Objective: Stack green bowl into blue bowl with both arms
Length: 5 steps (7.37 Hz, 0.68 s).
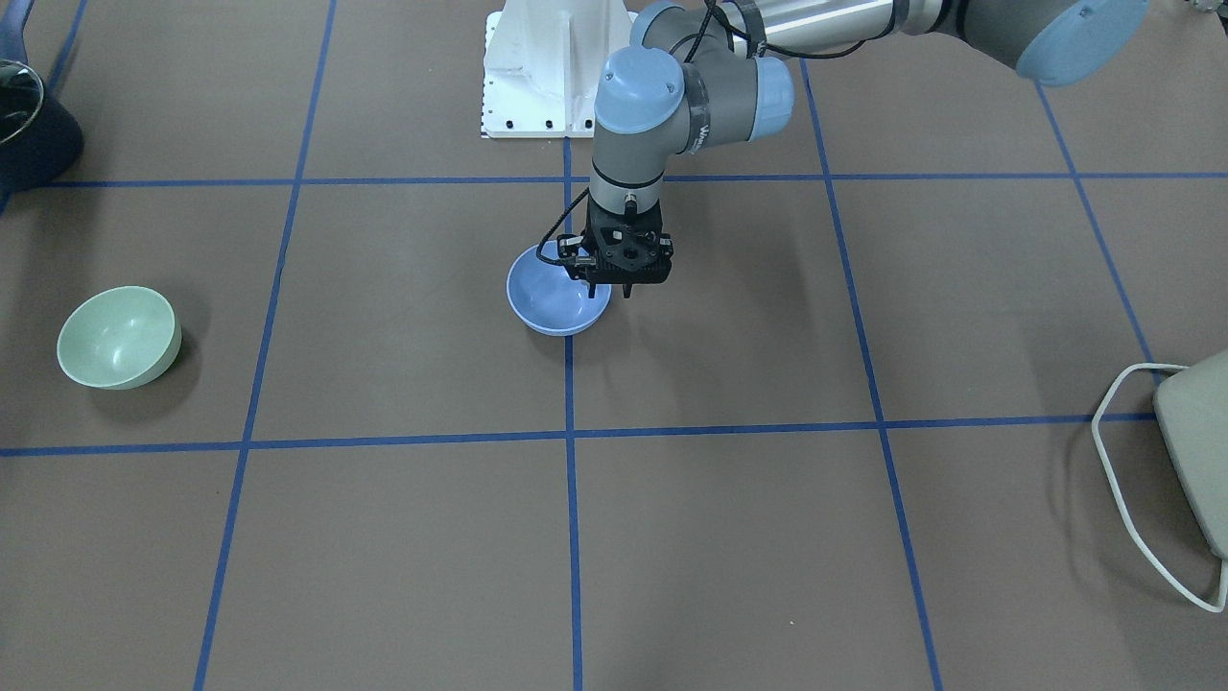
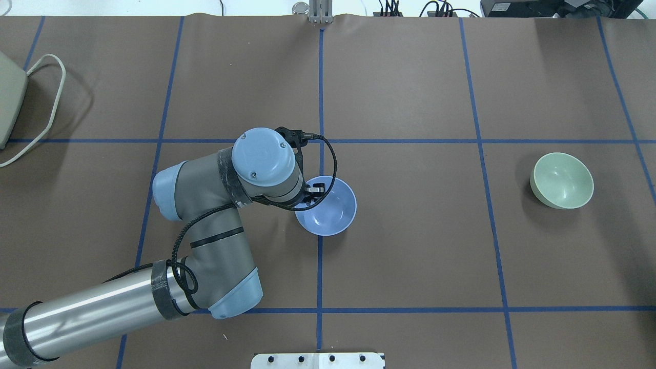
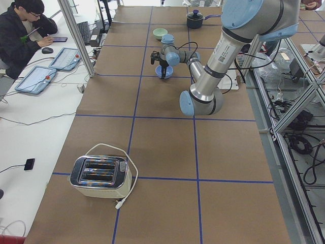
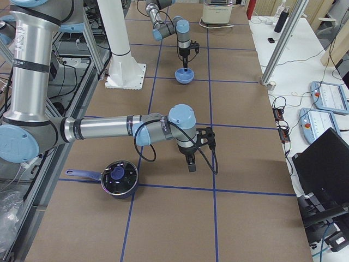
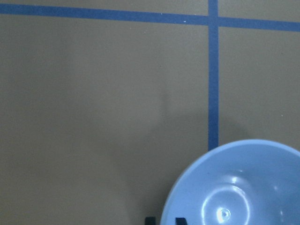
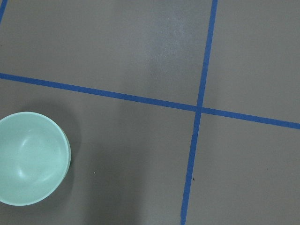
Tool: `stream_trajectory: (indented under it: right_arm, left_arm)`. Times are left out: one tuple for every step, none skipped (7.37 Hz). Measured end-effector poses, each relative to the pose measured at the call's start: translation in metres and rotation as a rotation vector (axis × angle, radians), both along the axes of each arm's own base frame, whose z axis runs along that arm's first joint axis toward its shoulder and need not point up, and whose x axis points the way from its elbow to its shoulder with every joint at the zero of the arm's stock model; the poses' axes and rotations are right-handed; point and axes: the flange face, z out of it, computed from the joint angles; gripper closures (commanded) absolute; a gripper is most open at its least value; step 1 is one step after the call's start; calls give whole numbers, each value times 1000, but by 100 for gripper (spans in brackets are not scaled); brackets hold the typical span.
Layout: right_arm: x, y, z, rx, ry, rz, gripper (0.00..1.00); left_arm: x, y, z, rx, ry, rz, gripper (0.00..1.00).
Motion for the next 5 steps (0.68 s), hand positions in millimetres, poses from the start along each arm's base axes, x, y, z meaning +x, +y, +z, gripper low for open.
stream_trajectory:
  right_arm:
    - [0,-1,-1,3,-1,-1,0]
    - [0,-2,-3,14,-4,-2,0]
    - [-1,-2,-6,38,-12,-3,0]
    - [-1,-2,-9,62,-23,-3,0]
    - [-2,-2,-12,69,-34,0,0]
  left_arm:
    - [-14,-5,-10,9,20,-14,3]
    - [-43,-17,-17,6,39,-25,3]
    - [-87,-29,-16,5,43,-9,3]
    - [-146,-37,-9,37,25,25,3]
    - [-203,-44,7,82,-13,51,3]
